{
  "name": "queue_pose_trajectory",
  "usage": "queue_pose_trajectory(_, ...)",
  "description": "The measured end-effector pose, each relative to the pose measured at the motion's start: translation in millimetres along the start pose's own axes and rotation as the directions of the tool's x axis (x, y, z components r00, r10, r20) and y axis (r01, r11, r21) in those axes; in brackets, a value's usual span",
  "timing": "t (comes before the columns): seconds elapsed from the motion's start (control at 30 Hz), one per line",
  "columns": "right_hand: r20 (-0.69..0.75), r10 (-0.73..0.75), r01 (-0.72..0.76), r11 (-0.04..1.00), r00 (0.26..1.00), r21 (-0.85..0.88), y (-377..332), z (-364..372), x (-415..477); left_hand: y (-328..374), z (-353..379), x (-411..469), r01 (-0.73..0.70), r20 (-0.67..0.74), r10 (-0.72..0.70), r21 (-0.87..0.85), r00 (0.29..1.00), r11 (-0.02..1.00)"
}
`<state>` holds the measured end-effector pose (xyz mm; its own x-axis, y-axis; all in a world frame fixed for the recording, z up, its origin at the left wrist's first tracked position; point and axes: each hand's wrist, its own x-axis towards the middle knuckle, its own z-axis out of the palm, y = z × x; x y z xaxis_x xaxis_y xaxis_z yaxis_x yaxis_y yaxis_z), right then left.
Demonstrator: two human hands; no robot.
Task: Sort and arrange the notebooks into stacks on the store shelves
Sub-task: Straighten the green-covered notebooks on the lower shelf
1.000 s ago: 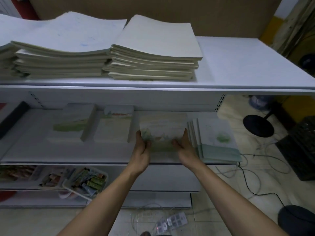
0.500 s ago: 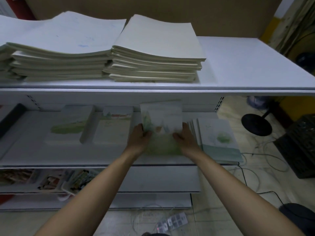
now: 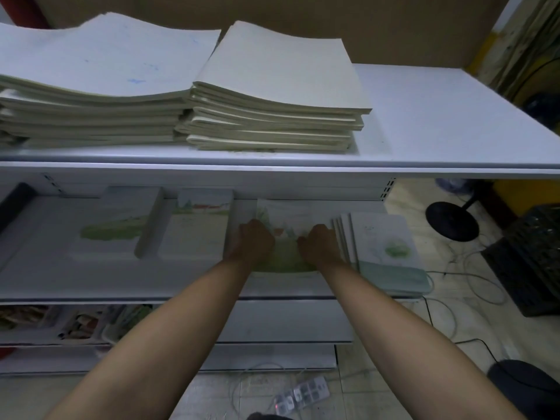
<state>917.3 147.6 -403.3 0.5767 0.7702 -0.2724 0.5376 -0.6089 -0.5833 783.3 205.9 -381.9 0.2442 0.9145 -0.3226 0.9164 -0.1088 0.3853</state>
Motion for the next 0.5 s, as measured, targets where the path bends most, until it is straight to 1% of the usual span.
queue_pose_trajectory(0.03,-0.008,-0.006,0.006,1.0,1.0,-0.006,1,-1,0,-2,2,1,0.001,-0.029,-0.001,0.016,1.0,1.0)
queue_pose_trajectory(0.1,0.009,-0.015,0.015,1.0,1.0,0.014,3,-3,2,-3,-1,4,0.024,-0.048,-0.025,-0.036,0.999,0.999)
queue_pose_trajectory(0.17,0.034,-0.033,0.031,0.999,0.999,0.041,9,-8,1,-4,-6,6,-0.001,-0.042,-0.002,-0.082,0.999,0.997)
queue_pose_trajectory(0.23,0.082,-0.053,0.047,0.996,0.995,0.078,19,-18,-4,-8,-12,2,-0.043,-0.039,0.04,-0.074,0.998,0.996)
queue_pose_trajectory(0.3,0.235,-0.102,0.058,0.98,0.967,0.189,31,-28,-17,-18,-17,-11,-0.101,0.06,0.108,-0.107,0.992,0.989)
queue_pose_trajectory(0.33,0.305,-0.15,0.093,0.977,0.94,0.194,38,-31,-23,-24,-18,-18,-0.15,0.14,0.161,-0.091,0.977,0.985)
queue_pose_trajectory(0.37,0.355,-0.195,0.163,0.98,0.914,0.116,43,-33,-29,-30,-18,-27,-0.184,0.205,0.192,-0.058,0.96,0.981)
queue_pose_trajectory(0.4,0.374,-0.22,0.238,0.971,0.901,-0.004,48,-31,-33,-36,-13,-34,-0.205,0.236,0.203,-0.015,0.95,0.979)
queue_pose_trajectory(0.43,0.358,-0.241,0.297,0.949,0.902,-0.108,52,-27,-37,-40,-6,-39,-0.215,0.241,0.2,0.036,0.95,0.976)
queue_pose_trajectory(0.47,0.322,-0.257,0.32,0.934,0.911,-0.16,52,-23,-39,-43,1,-39,-0.22,0.223,0.2,0.071,0.954,0.973)
queue_pose_trajectory(0.5,0.282,-0.279,0.332,0.929,0.918,-0.164,50,-21,-40,-43,7,-41,-0.224,0.194,0.203,0.089,0.96,0.971)
